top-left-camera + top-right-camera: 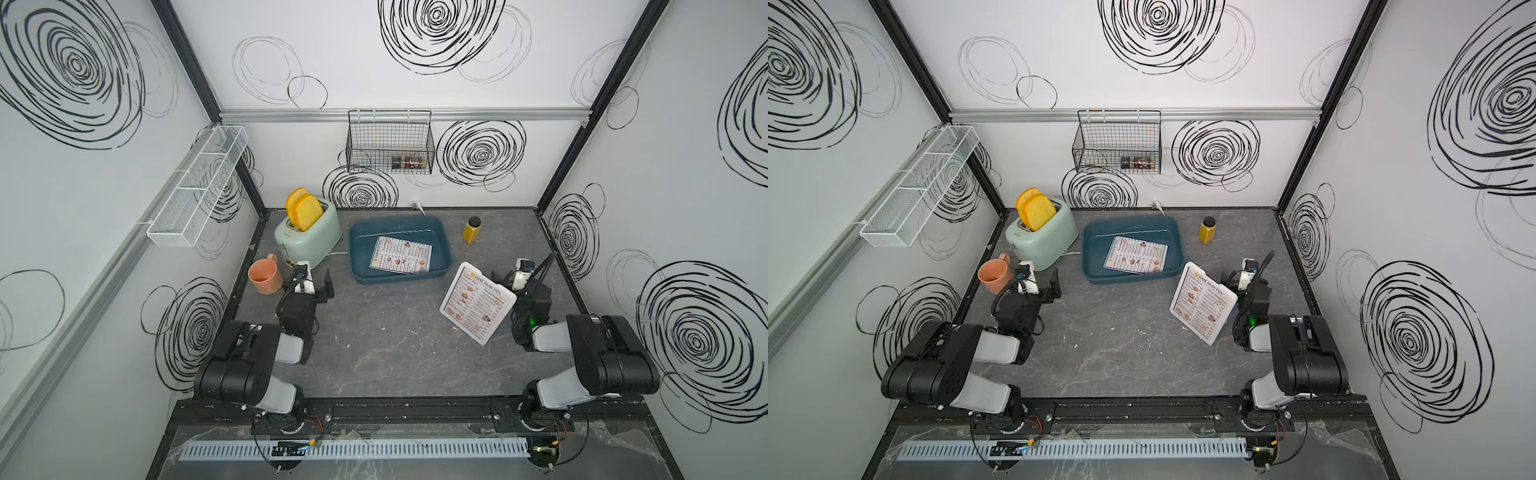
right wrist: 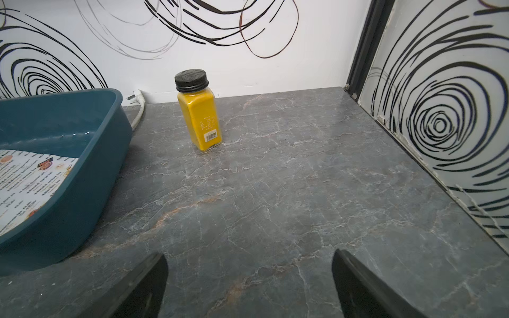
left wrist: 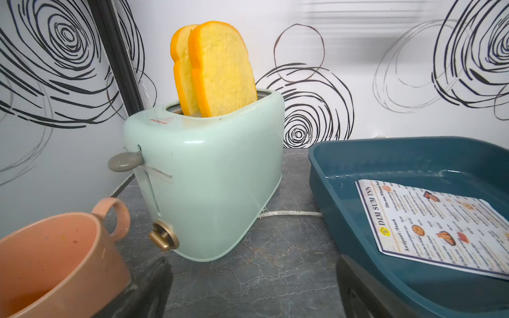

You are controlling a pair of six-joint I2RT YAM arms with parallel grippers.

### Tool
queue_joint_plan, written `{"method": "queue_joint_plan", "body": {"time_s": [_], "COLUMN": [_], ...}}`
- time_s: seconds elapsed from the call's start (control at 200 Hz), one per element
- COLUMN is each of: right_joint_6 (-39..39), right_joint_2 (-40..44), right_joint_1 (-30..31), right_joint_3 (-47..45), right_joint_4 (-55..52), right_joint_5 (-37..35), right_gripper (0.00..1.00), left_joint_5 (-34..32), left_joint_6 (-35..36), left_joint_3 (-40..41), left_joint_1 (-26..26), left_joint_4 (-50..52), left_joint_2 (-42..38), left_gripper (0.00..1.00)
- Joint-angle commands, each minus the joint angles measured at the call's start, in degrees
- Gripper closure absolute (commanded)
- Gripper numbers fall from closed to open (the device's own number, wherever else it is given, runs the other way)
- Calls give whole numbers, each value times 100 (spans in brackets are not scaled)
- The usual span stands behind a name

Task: Replace the menus in the menu holders
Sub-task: Adjust the menu holder at the center of the board.

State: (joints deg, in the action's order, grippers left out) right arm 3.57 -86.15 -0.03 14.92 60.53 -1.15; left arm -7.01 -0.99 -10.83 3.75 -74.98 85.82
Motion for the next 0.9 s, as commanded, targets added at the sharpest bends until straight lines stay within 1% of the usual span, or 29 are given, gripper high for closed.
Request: {"method": "queue_joint_plan", "body": {"time_s": [0.0, 0.15, 0.325, 0.41, 0.575, 0.66, 0.71, 0.75, 0.786, 0.831, 0.896], "right_joint_6": [-67, -67, -67, -67, -67, -78, -133, -163, -208, -151, 76], "right_joint_2": [129, 128, 126, 133, 120, 160, 443, 872, 1257, 1711, 2386], "right_joint_1": [29, 32, 29, 29, 24, 28, 30, 30, 17, 18, -22], "right_joint_3": [56, 56, 65, 67, 70, 43, 53, 147, 256, 301, 293], "right_joint_4": [132, 134, 133, 134, 132, 191, 26, -684, -1229, -1738, -2326], "right_joint_5": [-69, -70, -68, -69, -70, -63, -63, -6, -2, -141, -364], "right_gripper": [3, 3, 3, 2, 3, 2, 3, 3, 3, 3, 3], "left_joint_5": [-103, 2, -133, 3, 6, 249, 42, -153, -222, -310, -647], "left_joint_6": [73, 40, 83, 56, 58, -38, -139, -247, -344, -442, -582], "left_joint_3": [20, -7, 28, -2, 2, 25, 160, 367, 483, 550, 490], "left_joint_1": [29, -22, 47, -15, -18, -146, -164, -185, -256, -319, -318], "left_joint_4": [-360, -312, -381, -315, -316, -352, -566, -791, -773, -535, 197], "left_joint_2": [-44, -48, -37, -48, -48, -69, -163, -356, -593, -968, -1593], "left_gripper": [4, 4, 4, 4, 4, 4, 4, 4, 4, 4, 4]}}
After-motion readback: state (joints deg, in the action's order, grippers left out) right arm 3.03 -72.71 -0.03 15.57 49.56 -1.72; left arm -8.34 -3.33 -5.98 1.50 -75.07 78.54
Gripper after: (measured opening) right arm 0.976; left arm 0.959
